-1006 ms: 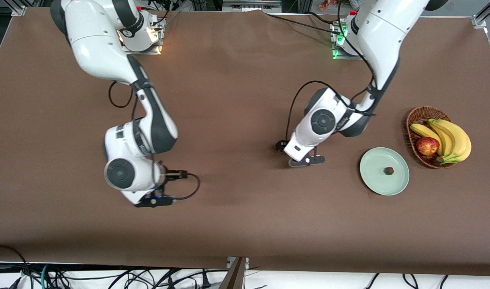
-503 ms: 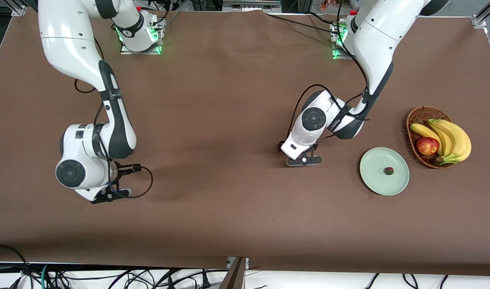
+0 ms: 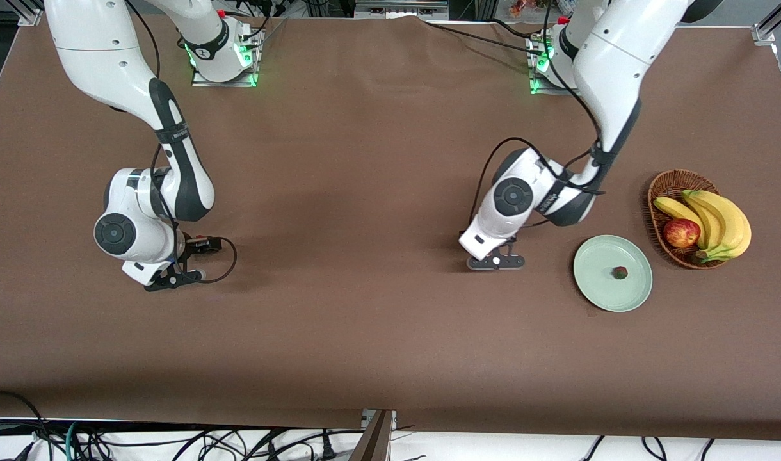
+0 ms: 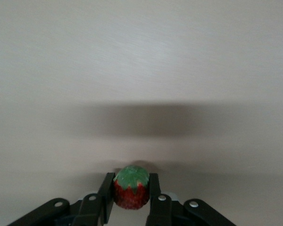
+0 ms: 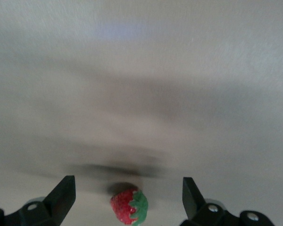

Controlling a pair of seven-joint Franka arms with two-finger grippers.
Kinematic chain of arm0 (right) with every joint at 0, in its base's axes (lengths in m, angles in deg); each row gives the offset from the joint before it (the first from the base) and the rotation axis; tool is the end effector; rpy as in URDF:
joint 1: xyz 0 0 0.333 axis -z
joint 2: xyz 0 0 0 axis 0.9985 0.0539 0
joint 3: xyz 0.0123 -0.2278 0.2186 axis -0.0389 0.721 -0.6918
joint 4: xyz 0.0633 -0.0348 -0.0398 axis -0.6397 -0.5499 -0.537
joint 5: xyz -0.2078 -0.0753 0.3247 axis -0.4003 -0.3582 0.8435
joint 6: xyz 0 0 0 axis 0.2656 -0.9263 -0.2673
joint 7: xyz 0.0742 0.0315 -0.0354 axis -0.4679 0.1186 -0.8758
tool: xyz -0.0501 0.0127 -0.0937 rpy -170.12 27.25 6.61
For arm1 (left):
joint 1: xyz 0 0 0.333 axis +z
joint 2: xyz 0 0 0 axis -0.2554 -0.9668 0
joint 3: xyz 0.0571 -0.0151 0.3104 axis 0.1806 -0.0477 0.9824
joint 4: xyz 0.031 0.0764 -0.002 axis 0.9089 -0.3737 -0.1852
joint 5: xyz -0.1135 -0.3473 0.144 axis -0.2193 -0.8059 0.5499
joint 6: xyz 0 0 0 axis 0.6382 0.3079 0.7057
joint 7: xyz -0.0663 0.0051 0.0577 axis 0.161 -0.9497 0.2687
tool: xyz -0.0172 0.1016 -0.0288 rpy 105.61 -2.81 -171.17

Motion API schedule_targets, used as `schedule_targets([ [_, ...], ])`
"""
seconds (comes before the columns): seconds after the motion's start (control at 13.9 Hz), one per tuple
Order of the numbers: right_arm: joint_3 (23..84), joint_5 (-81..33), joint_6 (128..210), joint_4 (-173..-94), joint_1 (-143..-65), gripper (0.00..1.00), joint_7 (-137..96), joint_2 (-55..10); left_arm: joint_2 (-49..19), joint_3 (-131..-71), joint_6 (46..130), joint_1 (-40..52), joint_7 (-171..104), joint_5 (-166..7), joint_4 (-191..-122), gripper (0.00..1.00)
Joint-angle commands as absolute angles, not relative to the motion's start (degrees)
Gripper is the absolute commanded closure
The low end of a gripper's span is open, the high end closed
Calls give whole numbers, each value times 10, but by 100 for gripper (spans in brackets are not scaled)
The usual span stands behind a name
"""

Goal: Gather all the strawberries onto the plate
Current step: 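Grasp the middle strawberry with the left gripper while the right gripper grasps the last, then place the strawberry on the plate with the left gripper while the right gripper lifts another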

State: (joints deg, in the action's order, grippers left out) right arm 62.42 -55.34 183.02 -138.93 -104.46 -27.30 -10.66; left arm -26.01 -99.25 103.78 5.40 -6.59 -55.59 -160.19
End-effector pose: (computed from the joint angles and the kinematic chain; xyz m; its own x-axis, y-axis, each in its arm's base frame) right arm 0.6275 0.0451 0.1888 0.9596 0.2197 -0.1758 0.2304 -0.9721 0.0429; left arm 0.5863 -0.2679 0.1954 0.9973 -0.0081 -0.0728 -0.0118 -0.9987 -0.0502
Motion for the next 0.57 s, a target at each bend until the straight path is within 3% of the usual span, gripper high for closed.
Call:
schedule_targets([
  [0.0,622,-548,1851,-1450,-1043,0,-287,-148,-212,-998,969,112,-191,-544,-1605,95],
  [0.36,621,-548,1897,-1497,-1043,3,-287,-161,-195,-1000,936,242,-487,-549,-1603,91],
  [0.5,621,-548,1898,-1497,-1044,19,-287,-161,-201,-999,943,267,-554,-551,-1602,82],
])
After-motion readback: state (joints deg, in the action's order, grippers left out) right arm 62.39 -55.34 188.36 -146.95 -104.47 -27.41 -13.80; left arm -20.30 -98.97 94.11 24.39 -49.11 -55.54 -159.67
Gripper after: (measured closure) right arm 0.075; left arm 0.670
